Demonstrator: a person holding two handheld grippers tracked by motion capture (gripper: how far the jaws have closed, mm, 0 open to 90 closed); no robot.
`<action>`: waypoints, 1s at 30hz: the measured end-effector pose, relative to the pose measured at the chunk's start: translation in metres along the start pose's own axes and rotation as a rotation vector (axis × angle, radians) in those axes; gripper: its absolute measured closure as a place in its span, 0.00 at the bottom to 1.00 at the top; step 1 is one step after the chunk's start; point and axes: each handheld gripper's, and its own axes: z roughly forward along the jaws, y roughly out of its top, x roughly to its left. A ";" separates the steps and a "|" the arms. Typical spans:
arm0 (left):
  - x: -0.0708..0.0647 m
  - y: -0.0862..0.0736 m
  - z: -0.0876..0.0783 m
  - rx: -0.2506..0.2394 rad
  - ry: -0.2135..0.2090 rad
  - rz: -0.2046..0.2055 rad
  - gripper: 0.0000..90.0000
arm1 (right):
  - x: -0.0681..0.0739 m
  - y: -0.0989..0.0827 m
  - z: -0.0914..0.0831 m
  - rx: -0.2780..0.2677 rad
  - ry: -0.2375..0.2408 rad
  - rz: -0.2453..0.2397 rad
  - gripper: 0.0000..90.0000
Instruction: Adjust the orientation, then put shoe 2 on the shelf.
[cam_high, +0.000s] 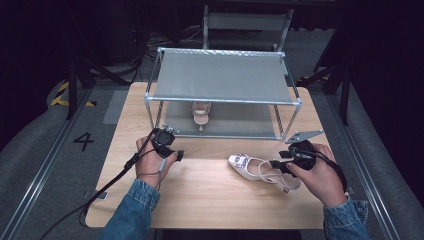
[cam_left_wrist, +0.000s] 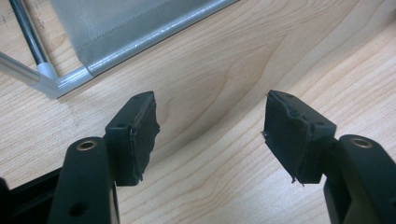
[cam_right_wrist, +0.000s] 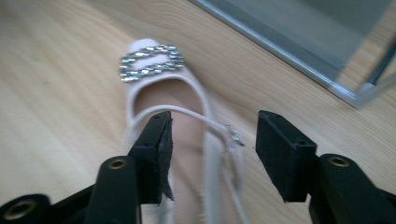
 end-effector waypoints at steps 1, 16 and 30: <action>0.000 0.000 -0.001 0.000 0.002 0.000 0.39 | 0.004 0.001 0.000 0.014 0.024 -0.018 0.56; 0.005 -0.008 -0.005 -0.006 0.002 -0.007 0.39 | 0.030 -0.001 0.053 0.238 0.206 -0.182 0.67; 0.009 -0.013 -0.007 -0.007 0.004 -0.010 0.36 | 0.034 -0.001 0.071 0.245 0.133 -0.277 0.90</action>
